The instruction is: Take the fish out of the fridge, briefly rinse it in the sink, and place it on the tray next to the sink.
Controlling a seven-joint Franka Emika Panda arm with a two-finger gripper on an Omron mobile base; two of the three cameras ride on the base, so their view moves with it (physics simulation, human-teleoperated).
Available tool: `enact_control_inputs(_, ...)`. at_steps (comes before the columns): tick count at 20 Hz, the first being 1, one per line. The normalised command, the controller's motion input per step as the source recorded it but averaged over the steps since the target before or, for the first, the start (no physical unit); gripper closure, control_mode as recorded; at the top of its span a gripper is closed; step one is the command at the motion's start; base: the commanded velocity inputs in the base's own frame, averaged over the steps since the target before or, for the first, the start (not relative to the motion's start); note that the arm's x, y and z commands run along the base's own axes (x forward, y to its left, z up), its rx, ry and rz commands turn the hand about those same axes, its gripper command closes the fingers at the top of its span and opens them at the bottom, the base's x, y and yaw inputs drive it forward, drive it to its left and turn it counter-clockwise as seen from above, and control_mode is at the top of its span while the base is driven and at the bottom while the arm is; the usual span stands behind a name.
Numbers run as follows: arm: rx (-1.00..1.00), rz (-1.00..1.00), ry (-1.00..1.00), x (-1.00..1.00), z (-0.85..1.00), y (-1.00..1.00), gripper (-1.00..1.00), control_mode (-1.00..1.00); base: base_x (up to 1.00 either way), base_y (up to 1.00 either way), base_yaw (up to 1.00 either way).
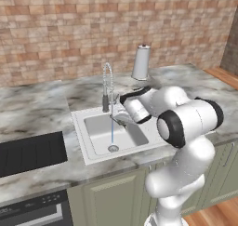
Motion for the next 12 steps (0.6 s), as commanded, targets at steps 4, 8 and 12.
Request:
enact_control_inputs(4, 0.0, 0.03, 0.06, -0.71, 1.0, 0.75, 1.0, -1.0, 0.0, 0.0, 0.0)
enact_control_inputs(8, -0.17, 0.15, 0.09, -0.34, 1.0, 1.0, 1.0, -1.0, 0.0, 0.0, 0.0)
enact_control_inputs(12, -0.29, 0.25, 0.11, -0.18, 1.0, 1.0, 1.0, -1.0, 0.0, 0.0, 0.0)
